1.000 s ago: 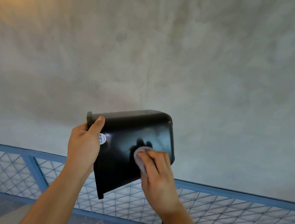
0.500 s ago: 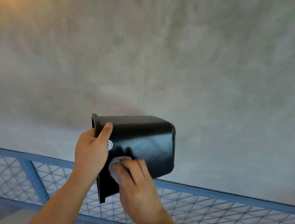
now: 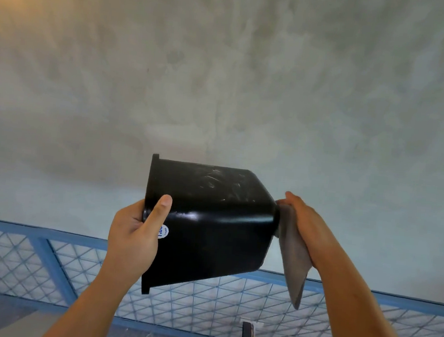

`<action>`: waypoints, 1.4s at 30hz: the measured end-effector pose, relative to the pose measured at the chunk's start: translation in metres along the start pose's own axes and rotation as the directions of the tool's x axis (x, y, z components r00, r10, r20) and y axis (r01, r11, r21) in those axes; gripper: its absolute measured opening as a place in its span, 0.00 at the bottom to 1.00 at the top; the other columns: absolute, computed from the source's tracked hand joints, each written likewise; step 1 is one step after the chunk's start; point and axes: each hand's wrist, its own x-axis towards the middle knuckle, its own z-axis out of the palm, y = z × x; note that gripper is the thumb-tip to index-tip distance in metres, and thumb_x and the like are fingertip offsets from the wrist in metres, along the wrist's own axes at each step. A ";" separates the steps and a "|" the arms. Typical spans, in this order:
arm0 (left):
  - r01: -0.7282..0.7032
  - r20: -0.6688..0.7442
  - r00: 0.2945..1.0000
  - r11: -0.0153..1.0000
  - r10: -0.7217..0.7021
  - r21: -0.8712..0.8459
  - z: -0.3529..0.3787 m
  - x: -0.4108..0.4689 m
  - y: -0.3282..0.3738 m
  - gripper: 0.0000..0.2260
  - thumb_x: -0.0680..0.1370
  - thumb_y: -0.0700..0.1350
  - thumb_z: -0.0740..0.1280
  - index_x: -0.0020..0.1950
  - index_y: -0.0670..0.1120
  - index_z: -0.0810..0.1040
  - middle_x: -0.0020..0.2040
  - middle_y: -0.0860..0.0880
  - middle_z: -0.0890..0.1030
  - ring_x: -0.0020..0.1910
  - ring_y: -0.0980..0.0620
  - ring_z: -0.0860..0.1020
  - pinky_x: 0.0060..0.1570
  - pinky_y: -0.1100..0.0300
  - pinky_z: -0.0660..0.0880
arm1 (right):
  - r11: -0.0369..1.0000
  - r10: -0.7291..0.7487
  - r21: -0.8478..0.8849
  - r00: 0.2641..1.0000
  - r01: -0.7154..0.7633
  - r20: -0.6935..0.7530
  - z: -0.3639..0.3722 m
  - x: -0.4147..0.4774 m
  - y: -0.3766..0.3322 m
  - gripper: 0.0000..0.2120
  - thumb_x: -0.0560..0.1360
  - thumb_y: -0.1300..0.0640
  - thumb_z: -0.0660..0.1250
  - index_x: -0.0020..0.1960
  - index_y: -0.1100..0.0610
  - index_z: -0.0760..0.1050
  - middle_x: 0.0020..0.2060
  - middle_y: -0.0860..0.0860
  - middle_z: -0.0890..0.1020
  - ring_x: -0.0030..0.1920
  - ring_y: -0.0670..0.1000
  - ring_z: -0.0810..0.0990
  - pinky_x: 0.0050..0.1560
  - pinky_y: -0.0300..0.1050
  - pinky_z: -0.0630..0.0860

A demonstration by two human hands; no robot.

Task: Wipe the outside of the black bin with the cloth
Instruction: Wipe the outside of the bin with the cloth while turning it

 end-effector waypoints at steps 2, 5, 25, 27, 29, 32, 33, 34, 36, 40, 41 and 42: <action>-0.079 0.042 0.996 0.995 0.077 0.053 0.001 -0.003 -0.002 0.24 0.81 0.64 0.63 0.29 0.52 0.69 0.24 0.55 0.69 0.25 0.58 0.68 0.31 0.65 0.65 | 0.999 -0.026 0.044 0.998 0.024 0.053 0.004 -0.001 0.005 0.16 0.83 0.43 0.61 0.50 0.51 0.84 0.45 0.54 0.85 0.47 0.54 0.82 0.46 0.47 0.76; -0.192 0.099 0.978 0.977 0.183 0.092 0.002 -0.004 -0.008 0.28 0.79 0.72 0.55 0.32 0.51 0.66 0.25 0.55 0.66 0.26 0.58 0.65 0.28 0.69 0.61 | 0.979 -0.060 0.198 0.997 0.051 0.042 0.009 0.002 0.019 0.12 0.83 0.48 0.64 0.49 0.51 0.84 0.46 0.54 0.85 0.48 0.53 0.82 0.50 0.49 0.77; 0.455 0.337 0.887 0.719 -0.316 -0.526 0.006 -0.007 -0.035 0.19 0.72 0.35 0.58 0.57 0.55 0.74 0.48 0.47 0.85 0.44 0.47 0.83 0.44 0.49 0.80 | 0.928 0.030 0.364 0.990 -0.079 0.138 0.020 0.009 0.080 0.06 0.78 0.55 0.73 0.55 0.52 0.83 0.48 0.52 0.87 0.48 0.51 0.84 0.46 0.48 0.81; 0.520 0.392 0.851 0.660 -0.349 -0.542 0.001 -0.001 -0.037 0.28 0.68 0.35 0.59 0.65 0.56 0.74 0.51 0.46 0.86 0.47 0.45 0.84 0.48 0.46 0.79 | 0.931 0.045 0.353 0.990 -0.089 0.133 0.021 0.009 0.088 0.07 0.77 0.55 0.74 0.55 0.50 0.84 0.51 0.53 0.87 0.55 0.56 0.84 0.56 0.55 0.82; 0.583 0.453 0.799 0.694 -0.395 -0.423 -0.004 0.005 -0.040 0.37 0.64 0.35 0.62 0.71 0.56 0.73 0.53 0.43 0.84 0.50 0.42 0.82 0.48 0.45 0.78 | 0.936 0.059 0.338 0.990 -0.101 0.130 0.021 0.007 0.097 0.07 0.77 0.55 0.75 0.54 0.48 0.84 0.52 0.53 0.87 0.58 0.59 0.83 0.62 0.59 0.80; 0.622 0.442 0.748 0.755 -0.495 -0.207 -0.001 0.010 -0.040 0.30 0.66 0.38 0.71 0.68 0.52 0.78 0.57 0.38 0.84 0.50 0.43 0.83 0.48 0.45 0.80 | 0.942 0.071 0.317 0.988 -0.113 0.140 0.027 0.002 0.109 0.08 0.78 0.57 0.73 0.54 0.46 0.85 0.51 0.52 0.86 0.58 0.59 0.82 0.60 0.58 0.80; 0.634 0.400 0.743 0.757 -0.537 -0.160 0.002 0.009 -0.039 0.23 0.71 0.45 0.74 0.66 0.52 0.80 0.60 0.40 0.84 0.54 0.41 0.83 0.53 0.42 0.80 | 0.940 0.072 0.321 0.986 -0.118 0.152 0.030 -0.001 0.111 0.09 0.78 0.58 0.73 0.54 0.47 0.85 0.51 0.52 0.87 0.57 0.59 0.83 0.59 0.57 0.81; 0.644 0.352 0.740 0.756 -0.573 -0.122 0.004 0.007 -0.036 0.21 0.73 0.55 0.75 0.65 0.53 0.81 0.60 0.42 0.85 0.58 0.40 0.83 0.59 0.39 0.78 | 0.937 0.075 0.326 0.984 -0.125 0.162 0.032 -0.003 0.113 0.09 0.78 0.60 0.72 0.55 0.48 0.85 0.51 0.51 0.87 0.56 0.58 0.83 0.58 0.55 0.82; 0.658 0.310 0.727 0.750 -0.612 -0.063 0.007 0.003 -0.037 0.34 0.65 0.75 0.72 0.64 0.56 0.82 0.60 0.47 0.86 0.63 0.40 0.81 0.65 0.37 0.74 | 0.930 0.086 0.341 0.983 -0.139 0.164 0.033 -0.006 0.117 0.10 0.78 0.61 0.72 0.56 0.50 0.85 0.49 0.51 0.87 0.55 0.56 0.84 0.55 0.52 0.82; 0.702 0.289 0.681 0.712 -0.673 0.004 0.010 -0.003 -0.040 0.44 0.61 0.85 0.59 0.63 0.57 0.84 0.60 0.46 0.86 0.64 0.41 0.80 0.68 0.38 0.73 | 0.921 0.098 0.358 0.982 -0.150 0.158 0.026 -0.009 0.124 0.11 0.77 0.63 0.72 0.56 0.50 0.85 0.50 0.52 0.87 0.54 0.56 0.84 0.54 0.51 0.82; 0.723 0.253 0.667 0.691 -0.701 0.005 0.011 -0.003 -0.040 0.40 0.67 0.82 0.57 0.63 0.55 0.84 0.58 0.45 0.86 0.62 0.41 0.81 0.66 0.40 0.75 | 0.923 0.091 0.359 0.984 -0.142 0.156 0.025 -0.010 0.126 0.12 0.77 0.63 0.72 0.56 0.50 0.84 0.51 0.52 0.87 0.54 0.56 0.84 0.53 0.51 0.82; 0.742 0.215 0.655 0.670 -0.724 -0.005 0.014 -0.004 -0.039 0.36 0.72 0.78 0.57 0.62 0.54 0.83 0.57 0.45 0.87 0.60 0.41 0.82 0.64 0.40 0.76 | 0.923 0.084 0.359 0.984 -0.136 0.157 0.025 -0.011 0.128 0.13 0.77 0.65 0.72 0.57 0.50 0.84 0.52 0.53 0.87 0.53 0.56 0.84 0.53 0.50 0.82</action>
